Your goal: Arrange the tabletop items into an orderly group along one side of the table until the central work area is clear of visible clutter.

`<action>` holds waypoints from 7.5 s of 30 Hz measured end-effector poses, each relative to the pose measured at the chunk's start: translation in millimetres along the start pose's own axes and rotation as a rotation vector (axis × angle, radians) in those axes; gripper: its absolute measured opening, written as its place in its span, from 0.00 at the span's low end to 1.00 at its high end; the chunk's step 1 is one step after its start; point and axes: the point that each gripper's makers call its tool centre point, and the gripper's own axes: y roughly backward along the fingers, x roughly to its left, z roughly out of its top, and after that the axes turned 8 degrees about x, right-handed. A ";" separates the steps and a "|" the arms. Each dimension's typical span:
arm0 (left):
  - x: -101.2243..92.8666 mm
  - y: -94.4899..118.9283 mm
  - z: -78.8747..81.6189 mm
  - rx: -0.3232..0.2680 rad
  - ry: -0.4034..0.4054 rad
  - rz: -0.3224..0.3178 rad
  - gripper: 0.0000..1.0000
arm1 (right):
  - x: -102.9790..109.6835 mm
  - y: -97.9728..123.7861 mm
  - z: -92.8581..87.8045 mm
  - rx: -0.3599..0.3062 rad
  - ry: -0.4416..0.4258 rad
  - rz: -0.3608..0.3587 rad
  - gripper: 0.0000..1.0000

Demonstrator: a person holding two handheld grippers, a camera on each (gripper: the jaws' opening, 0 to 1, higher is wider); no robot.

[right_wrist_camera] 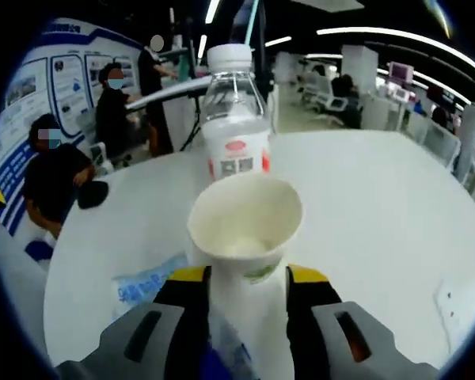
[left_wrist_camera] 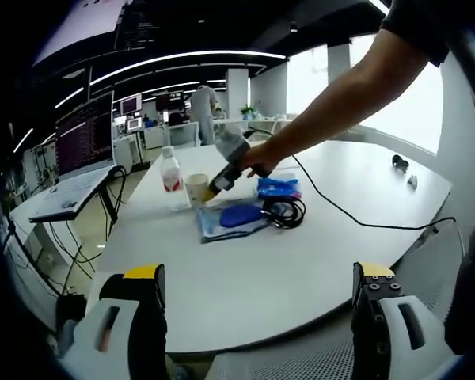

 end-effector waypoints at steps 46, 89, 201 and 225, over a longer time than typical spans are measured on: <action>1.3 -2.4 -6.0 0.019 -0.011 -0.012 0.97 | -22.9 -1.2 -26.8 0.125 0.101 0.000 0.29; -0.6 -4.9 -9.4 0.027 -0.010 -0.024 0.97 | -11.0 -7.1 -1.2 0.044 0.134 0.042 0.37; -38.2 -17.0 38.3 -0.073 -0.182 -0.218 0.99 | 61.3 214.2 -160.0 -0.089 -0.350 -0.222 1.00; -37.3 -73.7 65.7 -0.076 -0.161 -0.270 0.99 | 73.6 262.7 -208.6 -0.225 -0.577 -0.352 1.00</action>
